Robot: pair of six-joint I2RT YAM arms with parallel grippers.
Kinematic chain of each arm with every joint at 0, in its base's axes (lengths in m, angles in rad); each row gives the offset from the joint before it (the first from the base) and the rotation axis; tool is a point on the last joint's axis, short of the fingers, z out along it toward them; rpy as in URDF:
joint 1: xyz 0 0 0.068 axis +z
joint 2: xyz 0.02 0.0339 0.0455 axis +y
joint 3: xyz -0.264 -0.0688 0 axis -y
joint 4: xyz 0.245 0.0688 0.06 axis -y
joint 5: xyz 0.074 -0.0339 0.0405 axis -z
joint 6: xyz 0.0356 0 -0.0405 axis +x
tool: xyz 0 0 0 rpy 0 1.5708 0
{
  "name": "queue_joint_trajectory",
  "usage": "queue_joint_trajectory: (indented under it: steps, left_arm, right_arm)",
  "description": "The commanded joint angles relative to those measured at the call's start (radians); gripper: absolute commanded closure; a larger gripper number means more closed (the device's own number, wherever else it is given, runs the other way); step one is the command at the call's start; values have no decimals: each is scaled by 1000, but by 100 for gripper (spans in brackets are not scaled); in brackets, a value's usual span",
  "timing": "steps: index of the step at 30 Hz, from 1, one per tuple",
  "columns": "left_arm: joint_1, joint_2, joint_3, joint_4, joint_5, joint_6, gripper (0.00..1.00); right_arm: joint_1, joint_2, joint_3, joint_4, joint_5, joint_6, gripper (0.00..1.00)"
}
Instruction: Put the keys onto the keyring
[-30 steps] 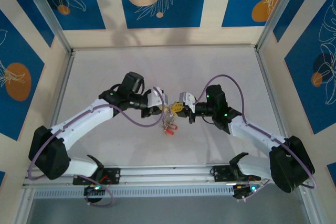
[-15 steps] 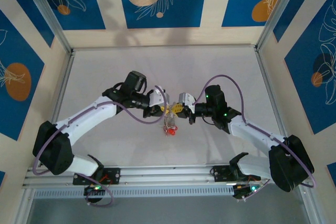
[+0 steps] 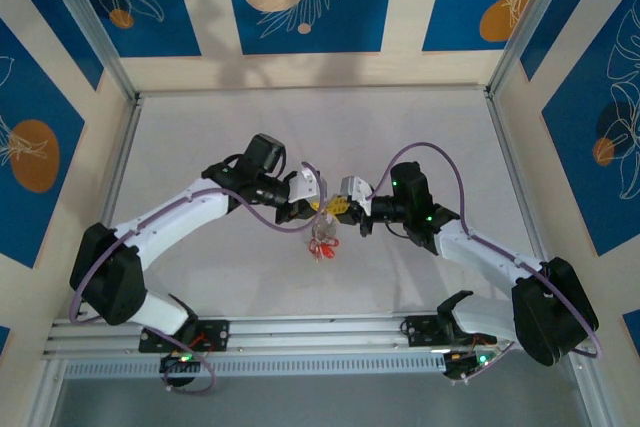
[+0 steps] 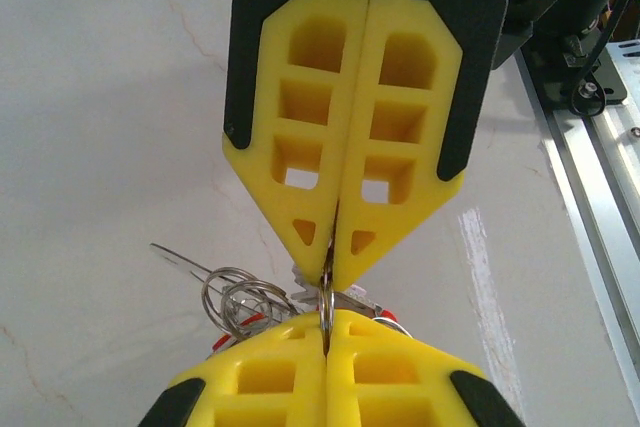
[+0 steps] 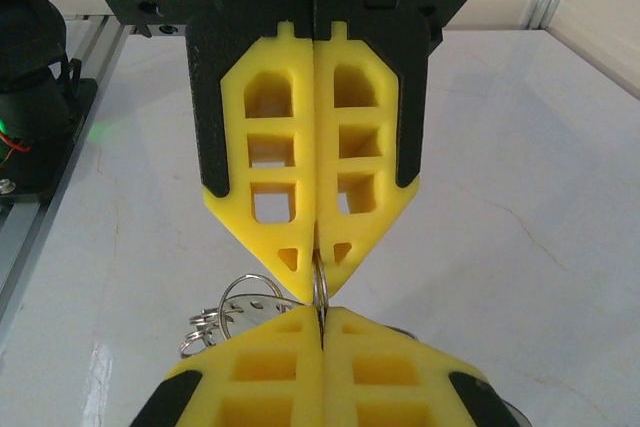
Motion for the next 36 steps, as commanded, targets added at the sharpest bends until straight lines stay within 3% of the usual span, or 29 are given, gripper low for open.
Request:
queue_joint_trajectory:
  steps: [1, 6, 17, 19, 23, 36]
  left_arm:
    - [-8, 12, 55, -46, -13, 0, 100]
    - [-6, -4, 56, -31, -11, -17, 100]
    - [-7, -52, 21, 1, -20, 34, 100]
    - [-6, -62, 14, 15, -20, 34, 100]
    - [-7, -65, 11, 24, -21, 36, 100]
    - [-7, -70, 1, 93, 29, -8, 100]
  right_arm:
    - [7, -13, 11, 10, 19, -13, 98]
    - [-6, -18, 5, -11, 22, -2, 83]
    - [-11, -4, 16, -27, 1, 10, 81]
    - [-13, -2, 18, -36, 0, 12, 84]
    - [-16, -1, 28, -57, -24, 16, 99]
    - [-33, 74, 71, -150, -26, 58, 100]
